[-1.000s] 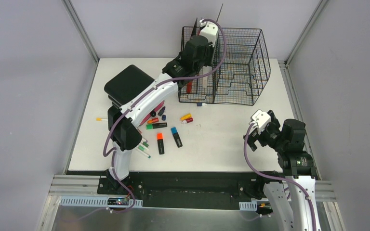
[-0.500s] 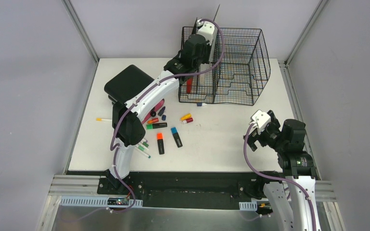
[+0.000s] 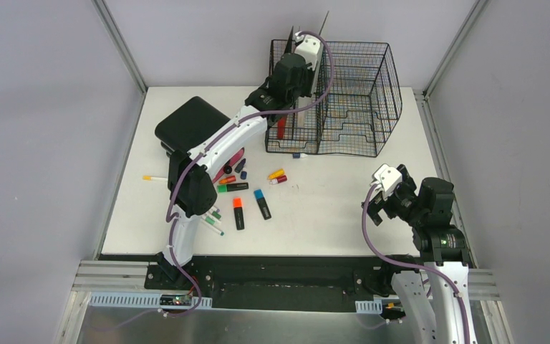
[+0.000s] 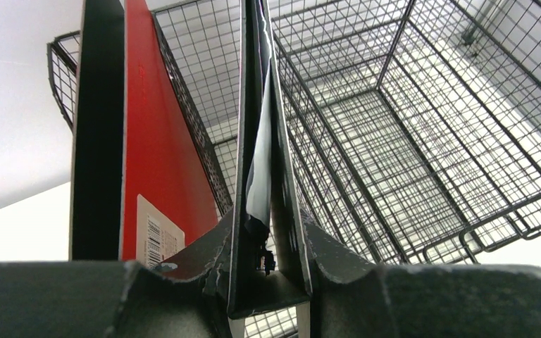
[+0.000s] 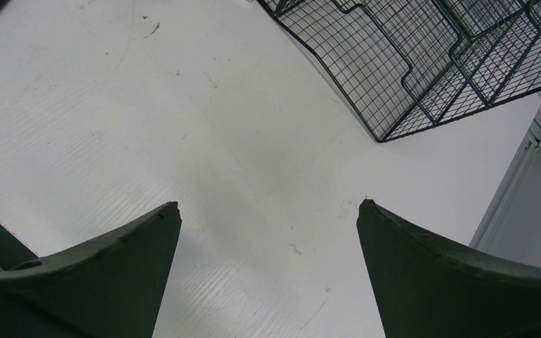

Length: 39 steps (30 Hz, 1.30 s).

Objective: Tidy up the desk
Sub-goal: Place the folder in the storage box.

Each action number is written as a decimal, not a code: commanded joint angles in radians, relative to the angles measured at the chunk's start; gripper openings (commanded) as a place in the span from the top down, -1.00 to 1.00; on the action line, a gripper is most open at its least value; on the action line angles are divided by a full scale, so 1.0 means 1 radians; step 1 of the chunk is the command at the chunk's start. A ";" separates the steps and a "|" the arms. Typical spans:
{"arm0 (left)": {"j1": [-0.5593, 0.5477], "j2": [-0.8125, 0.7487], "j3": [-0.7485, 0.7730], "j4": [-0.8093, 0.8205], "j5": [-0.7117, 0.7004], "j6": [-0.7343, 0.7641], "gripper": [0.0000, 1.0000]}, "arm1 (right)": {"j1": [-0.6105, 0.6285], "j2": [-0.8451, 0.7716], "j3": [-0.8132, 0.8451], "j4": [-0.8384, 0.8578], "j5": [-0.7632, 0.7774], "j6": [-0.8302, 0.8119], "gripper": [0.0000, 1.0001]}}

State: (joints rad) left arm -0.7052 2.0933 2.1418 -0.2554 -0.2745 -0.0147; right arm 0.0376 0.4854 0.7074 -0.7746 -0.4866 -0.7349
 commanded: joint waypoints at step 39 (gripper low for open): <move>0.027 -0.347 -0.299 0.047 0.465 -0.125 -0.84 | -0.017 0.009 0.003 0.013 -0.023 -0.017 -0.98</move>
State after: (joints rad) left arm -0.6765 1.9141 1.9186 -0.2398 -0.0013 -0.1089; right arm 0.0311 0.4873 0.7067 -0.7750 -0.4870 -0.7391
